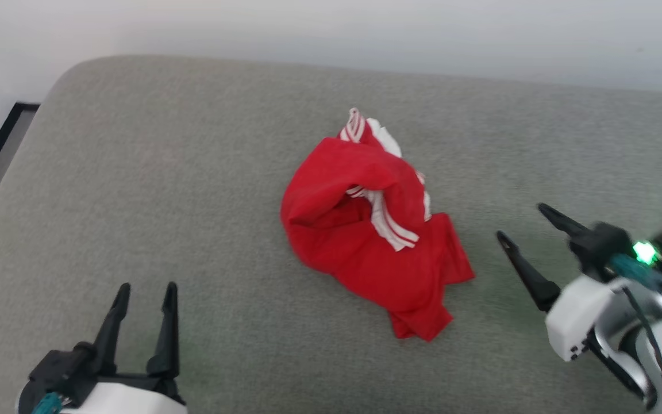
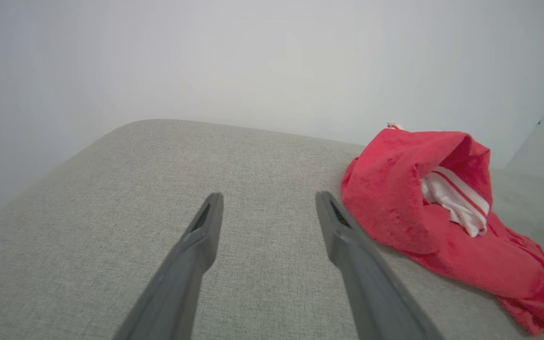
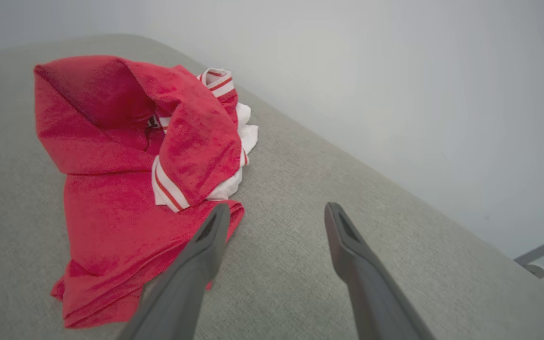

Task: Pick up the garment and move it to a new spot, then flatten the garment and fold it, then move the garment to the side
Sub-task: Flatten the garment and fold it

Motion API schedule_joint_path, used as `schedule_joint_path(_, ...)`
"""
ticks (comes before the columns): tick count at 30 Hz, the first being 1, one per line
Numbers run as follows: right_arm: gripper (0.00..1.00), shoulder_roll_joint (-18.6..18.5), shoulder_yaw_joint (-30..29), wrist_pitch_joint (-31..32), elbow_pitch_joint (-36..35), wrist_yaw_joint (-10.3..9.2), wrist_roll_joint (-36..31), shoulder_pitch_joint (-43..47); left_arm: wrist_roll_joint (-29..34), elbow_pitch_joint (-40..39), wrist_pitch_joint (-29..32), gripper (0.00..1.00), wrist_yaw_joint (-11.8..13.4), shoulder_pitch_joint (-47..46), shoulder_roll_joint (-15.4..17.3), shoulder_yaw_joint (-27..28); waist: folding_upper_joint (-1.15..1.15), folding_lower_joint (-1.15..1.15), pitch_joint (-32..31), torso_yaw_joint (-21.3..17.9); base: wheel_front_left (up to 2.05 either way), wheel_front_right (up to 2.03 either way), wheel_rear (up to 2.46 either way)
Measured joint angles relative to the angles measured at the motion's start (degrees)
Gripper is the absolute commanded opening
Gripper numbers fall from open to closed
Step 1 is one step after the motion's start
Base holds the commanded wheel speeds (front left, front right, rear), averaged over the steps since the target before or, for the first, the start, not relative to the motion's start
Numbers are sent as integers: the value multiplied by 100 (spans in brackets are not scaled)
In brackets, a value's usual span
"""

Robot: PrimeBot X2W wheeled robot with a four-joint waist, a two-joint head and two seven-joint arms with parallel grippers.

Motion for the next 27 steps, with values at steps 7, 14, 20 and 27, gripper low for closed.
schedule_joint_path(7,100,-878,1736,1470,-180,0,769,-1416,2,43,0,100,0,-246,-278,-182,0,0,307,344,0,0,0)
schedule_joint_path(14,100,-922,3008,2602,111,1,1176,-2933,-120,146,0,100,0,-567,-494,-410,0,0,768,659,0,0,0)
schedule_joint_path(20,100,-890,3788,3149,628,0,1295,-3654,-230,188,-1,100,0,-840,-598,-569,0,0,1091,952,0,0,0)
schedule_joint_path(27,0,-913,4266,3110,1009,3,1349,-4124,-323,240,0,100,0,-963,-647,-612,0,0,1358,1153,0,0,0)
